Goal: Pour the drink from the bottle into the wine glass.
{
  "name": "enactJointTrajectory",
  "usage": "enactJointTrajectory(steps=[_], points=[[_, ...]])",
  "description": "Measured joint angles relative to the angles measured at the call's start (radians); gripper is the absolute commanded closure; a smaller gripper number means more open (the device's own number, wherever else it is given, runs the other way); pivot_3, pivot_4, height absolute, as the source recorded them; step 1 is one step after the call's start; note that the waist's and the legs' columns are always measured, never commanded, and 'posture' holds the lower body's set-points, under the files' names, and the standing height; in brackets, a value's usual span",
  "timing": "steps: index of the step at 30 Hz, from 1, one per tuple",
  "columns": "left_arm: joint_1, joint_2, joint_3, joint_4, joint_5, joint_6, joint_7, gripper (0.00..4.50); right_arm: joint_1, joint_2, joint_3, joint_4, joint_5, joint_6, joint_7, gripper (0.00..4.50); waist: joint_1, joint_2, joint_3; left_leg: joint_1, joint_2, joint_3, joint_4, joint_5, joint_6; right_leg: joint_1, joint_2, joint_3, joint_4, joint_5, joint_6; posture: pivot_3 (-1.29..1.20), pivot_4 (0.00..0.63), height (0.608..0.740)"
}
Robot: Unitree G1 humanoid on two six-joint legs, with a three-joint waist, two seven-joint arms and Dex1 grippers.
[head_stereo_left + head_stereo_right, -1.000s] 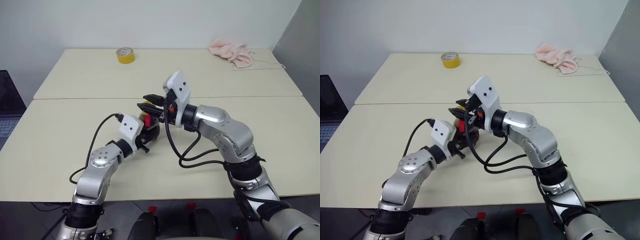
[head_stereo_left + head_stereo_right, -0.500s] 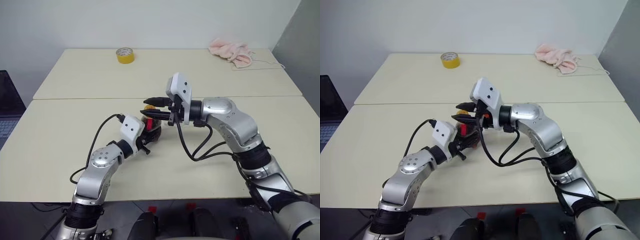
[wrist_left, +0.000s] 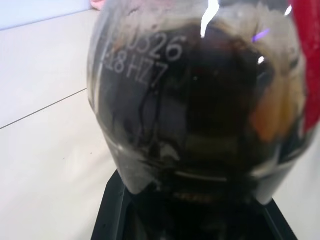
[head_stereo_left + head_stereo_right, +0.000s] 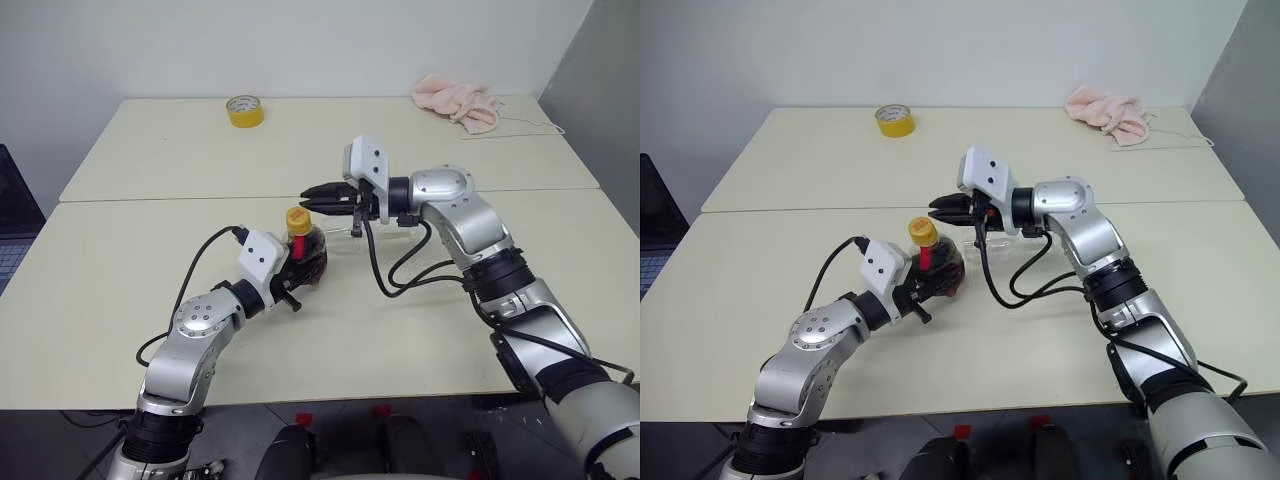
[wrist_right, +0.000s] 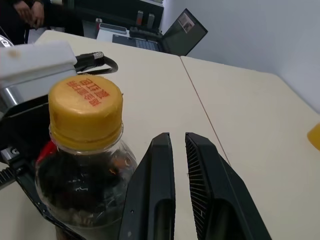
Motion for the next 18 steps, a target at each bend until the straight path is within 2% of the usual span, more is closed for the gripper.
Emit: enactJointTrajectory(steps=[1,6,12,18], points=[[0.0,0.0,0.0,0.0,0.0,0.0,0.002,3.49,0.005,0.002,-0.014,-0.013,0.007,0.02,-0.007,3.4,0.0,0.0,0.0,0.0,0.0,0.0,0.0,0.0,0.0,0.0,0.0,0.0,0.0,0.0,0.0,0.0,0.15,0.74],[0.0,-0.008,0.005,0.0,0.009,0.0,0.038,3.49,0.043,-0.011,-0.077,-0.108,0.021,0.131,-0.078,1.7,0.002,0.0,0.0,0.0,0.0,0.0,0.0,0.0,0.0,0.0,0.0,0.0,0.0,0.0,0.0,0.0,0.15,0.74],[-0.001,-0.058,0.062,0.006,0.058,-0.016,0.172,3.49,0.214,0.003,-0.108,-0.444,0.153,0.453,-0.194,1.65,0.002,0.0,0.0,-0.001,0.0,0.001,0.0,0.0,0.0,-0.001,0.0,0.001,0.001,0.0,0.0,0.0,0.15,0.74],[0.026,-0.073,0.075,0.022,0.129,-0.041,0.263,3.49,0.296,0.129,-0.102,-0.623,0.191,0.592,-0.396,1.65,0.003,0.0,0.0,-0.001,-0.001,0.0,0.0,0.0,0.0,-0.002,0.0,0.001,0.002,0.0,0.0,0.0,0.15,0.74]])
